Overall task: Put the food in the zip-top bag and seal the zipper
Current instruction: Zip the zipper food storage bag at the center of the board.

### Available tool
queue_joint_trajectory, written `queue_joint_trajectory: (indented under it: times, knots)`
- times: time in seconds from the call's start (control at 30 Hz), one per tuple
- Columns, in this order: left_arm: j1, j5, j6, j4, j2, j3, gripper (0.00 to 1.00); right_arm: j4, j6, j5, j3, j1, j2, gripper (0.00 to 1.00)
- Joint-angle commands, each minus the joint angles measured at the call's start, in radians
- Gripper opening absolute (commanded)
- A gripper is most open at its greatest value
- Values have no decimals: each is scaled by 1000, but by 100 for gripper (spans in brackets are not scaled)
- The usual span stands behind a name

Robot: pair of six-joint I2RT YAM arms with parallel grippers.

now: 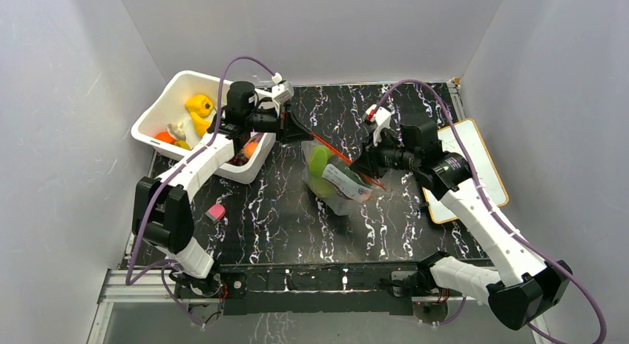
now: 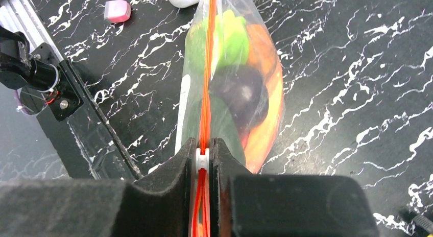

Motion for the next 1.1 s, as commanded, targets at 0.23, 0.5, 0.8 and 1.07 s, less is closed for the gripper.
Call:
queue_joint_trajectory:
  times: [0.23, 0.5, 0.8, 1.07]
  knots:
    - [109, -147, 24, 72, 76, 99, 0, -283, 98, 121, 86, -7, -98, 0]
    - [116, -179, 38, 57, 121, 144, 0, -388, 166, 225, 121, -7, -135, 0]
    - [115, -196, -22, 95, 109, 127, 0, -251, 237, 191, 54, -7, -219, 0]
    - [116, -173, -75, 79, -42, 33, 0, -114, 242, 40, -16, -7, -229, 0]
